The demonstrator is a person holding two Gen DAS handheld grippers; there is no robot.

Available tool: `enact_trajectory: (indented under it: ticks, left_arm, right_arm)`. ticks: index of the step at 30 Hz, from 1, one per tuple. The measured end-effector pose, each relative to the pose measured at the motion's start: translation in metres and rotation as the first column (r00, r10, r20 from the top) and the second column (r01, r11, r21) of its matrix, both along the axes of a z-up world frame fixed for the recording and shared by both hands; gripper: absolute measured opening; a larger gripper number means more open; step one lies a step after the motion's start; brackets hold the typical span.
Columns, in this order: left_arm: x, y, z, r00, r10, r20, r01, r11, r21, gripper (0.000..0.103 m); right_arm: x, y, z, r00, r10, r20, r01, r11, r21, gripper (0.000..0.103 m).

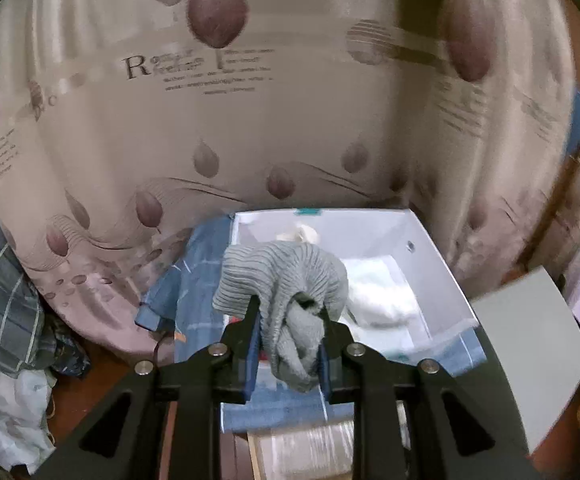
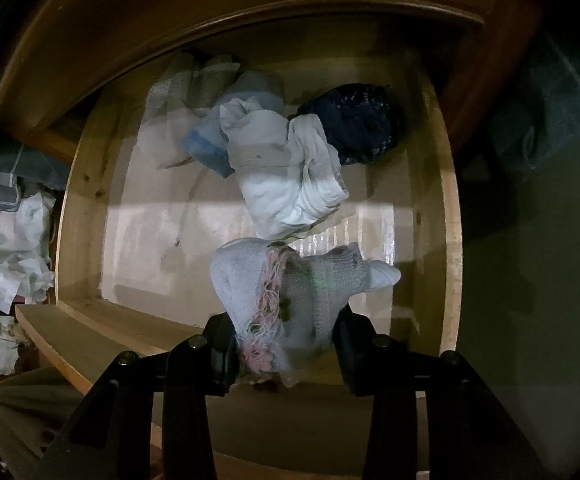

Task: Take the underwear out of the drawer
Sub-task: 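Carry the grey sock with the left tool into the box and open it, then lift the grey-pink sock bundle from the drawer with the right tool while the left tool withdraws toward the drawer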

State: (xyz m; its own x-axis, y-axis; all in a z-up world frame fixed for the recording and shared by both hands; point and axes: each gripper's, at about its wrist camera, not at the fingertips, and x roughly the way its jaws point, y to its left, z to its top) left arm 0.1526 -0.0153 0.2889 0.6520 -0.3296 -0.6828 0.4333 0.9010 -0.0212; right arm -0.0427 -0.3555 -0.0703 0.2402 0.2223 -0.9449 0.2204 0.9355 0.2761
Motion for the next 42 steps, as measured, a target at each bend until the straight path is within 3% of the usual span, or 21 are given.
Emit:
enact_trajectory:
  ticks: [8,12,17,22,31,42]
  left_arm:
    - [0.068,-0.019,-0.038,0.993,0.075,-0.091,-0.074,0.997,0.011,0.023]
    - [0.083,-0.028,-0.063,0.991,0.068,-0.114,-0.062,0.997,0.050,0.023]
    - [0.094,-0.028,-0.084,0.984,0.078,-0.161,-0.077,0.997,0.013,0.024]
    - [0.095,-0.030,-0.099,0.977,0.088,-0.196,-0.078,0.995,0.058,0.028]
    - [0.083,-0.026,-0.095,0.976,0.120,-0.182,-0.106,0.991,0.084,0.046]
    - [0.020,-0.005,-0.061,0.994,0.101,-0.041,-0.099,0.994,0.049,0.058]
  right_arm:
    - [-0.001,-0.003,-0.003,1.000,-0.015,-0.015,0.016,0.999,0.029,0.037]
    - [-0.002,-0.004,0.000,1.000,-0.020,-0.003,0.020,0.999,0.034,0.037]
    - [-0.001,-0.002,-0.002,1.000,-0.014,-0.011,0.015,0.998,0.063,0.037]
    - [0.001,-0.002,-0.001,1.000,-0.010,-0.008,0.011,0.998,0.063,0.037]
    - [0.002,0.002,-0.001,1.000,-0.008,-0.002,0.008,0.998,0.056,0.037]
    - [0.001,0.003,0.012,0.998,-0.005,0.065,0.003,0.999,0.035,0.037]
